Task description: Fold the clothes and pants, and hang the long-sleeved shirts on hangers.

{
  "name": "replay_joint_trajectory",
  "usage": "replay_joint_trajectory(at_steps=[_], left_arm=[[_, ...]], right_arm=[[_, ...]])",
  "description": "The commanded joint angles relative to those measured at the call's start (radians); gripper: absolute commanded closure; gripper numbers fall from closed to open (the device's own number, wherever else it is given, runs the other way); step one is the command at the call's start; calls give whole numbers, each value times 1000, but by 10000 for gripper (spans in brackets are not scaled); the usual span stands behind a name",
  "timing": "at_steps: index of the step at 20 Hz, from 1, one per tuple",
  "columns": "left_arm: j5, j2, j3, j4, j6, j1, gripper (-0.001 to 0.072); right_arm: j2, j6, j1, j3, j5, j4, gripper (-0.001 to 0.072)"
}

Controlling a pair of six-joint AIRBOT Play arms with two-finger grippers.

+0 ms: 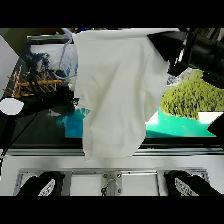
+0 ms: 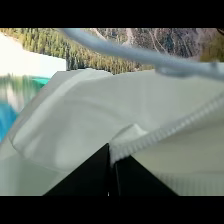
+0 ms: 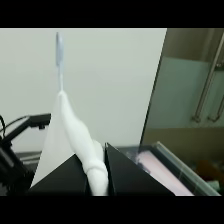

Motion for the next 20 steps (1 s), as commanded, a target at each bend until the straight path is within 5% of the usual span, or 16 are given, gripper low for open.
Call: replay_joint_trajectory(at_steps=[1, 16, 20], left_arm=[[0, 2, 1, 1, -1, 0, 691], [-8, 2, 1, 1, -1, 0, 691], [-8, 2, 1, 1, -1, 0, 691]], right_arm=[[-1, -61, 0, 1, 34, 584, 686], [-1, -88, 0, 1, 39, 661, 685], [-1, -47, 0, 1, 37, 559, 685]])
